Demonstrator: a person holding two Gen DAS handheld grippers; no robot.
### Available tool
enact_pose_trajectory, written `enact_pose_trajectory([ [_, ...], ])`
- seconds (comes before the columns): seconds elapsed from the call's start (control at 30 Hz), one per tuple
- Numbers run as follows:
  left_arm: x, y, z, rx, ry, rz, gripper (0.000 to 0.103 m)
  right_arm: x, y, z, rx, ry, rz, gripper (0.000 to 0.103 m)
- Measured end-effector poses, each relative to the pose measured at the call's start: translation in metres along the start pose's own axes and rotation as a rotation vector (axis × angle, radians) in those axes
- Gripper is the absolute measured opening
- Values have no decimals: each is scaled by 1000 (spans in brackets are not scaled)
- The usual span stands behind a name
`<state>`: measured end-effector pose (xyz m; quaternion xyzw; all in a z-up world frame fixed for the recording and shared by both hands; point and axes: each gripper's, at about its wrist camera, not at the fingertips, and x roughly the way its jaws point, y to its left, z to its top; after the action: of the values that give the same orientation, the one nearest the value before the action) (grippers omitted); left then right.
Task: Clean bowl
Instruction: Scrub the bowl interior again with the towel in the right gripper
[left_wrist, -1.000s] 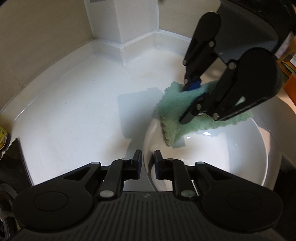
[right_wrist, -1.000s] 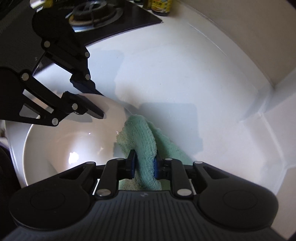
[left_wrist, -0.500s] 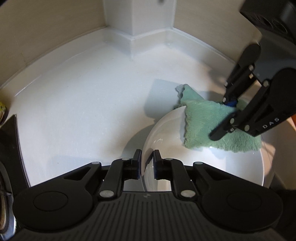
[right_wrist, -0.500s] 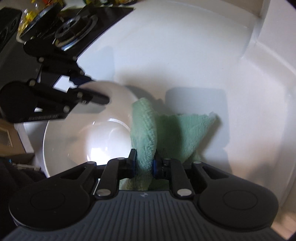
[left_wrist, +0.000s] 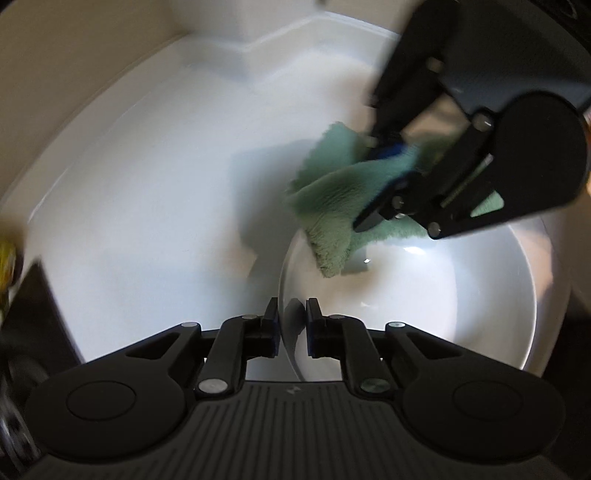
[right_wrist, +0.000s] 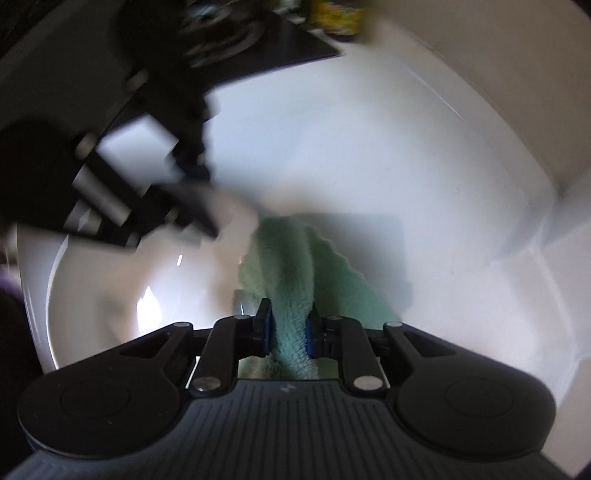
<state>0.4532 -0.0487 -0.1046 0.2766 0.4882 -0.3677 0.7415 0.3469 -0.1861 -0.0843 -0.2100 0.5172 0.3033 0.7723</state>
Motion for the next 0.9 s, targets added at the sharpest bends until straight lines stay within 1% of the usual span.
enact_pose_trajectory([
  [0.1,-4,3,-9,-85,-16,30,12,-2,-4,-7,107,14,9,11],
  [0.17,-5,3,-13,-124,-28,32,12,-9,-4,-24,220,22,37,13],
  [0.23,-7,-2,-15,-151,-35,24,13,-16,-2,-35,293,27,66,15],
  [0.3,-10,-10,-18,-147,-41,11,13,-24,4,-50,314,43,83,16],
  [0.37,-12,-14,-20,-112,-36,4,13,-27,11,-53,262,76,81,17],
  [0.4,-13,-14,-20,-88,-33,-7,13,-24,7,-52,246,84,82,17],
  [0.47,-16,-13,-18,-31,-33,-25,17,-19,0,-50,214,100,85,16],
  [0.57,-19,-13,-17,63,-32,-41,19,-7,11,-32,124,137,68,17],
  [0.6,-16,-15,-12,90,-27,-47,19,-3,13,-27,95,146,68,17],
  [0.63,-13,-18,-6,116,-23,-53,16,-1,14,-23,64,154,68,17],
  [0.67,-12,-19,-2,141,-17,-57,11,2,16,-19,34,162,69,17],
  [0.7,-19,-20,-2,157,-8,-55,11,4,19,-16,17,166,69,17],
  [0.8,-32,-26,-12,192,14,-23,11,12,23,-1,-105,189,39,16],
  [0.83,-34,-27,-13,187,15,-21,11,9,20,-3,-130,188,21,15],
  [0.9,-37,-28,-16,151,14,-15,11,11,20,7,-160,154,-4,14],
])
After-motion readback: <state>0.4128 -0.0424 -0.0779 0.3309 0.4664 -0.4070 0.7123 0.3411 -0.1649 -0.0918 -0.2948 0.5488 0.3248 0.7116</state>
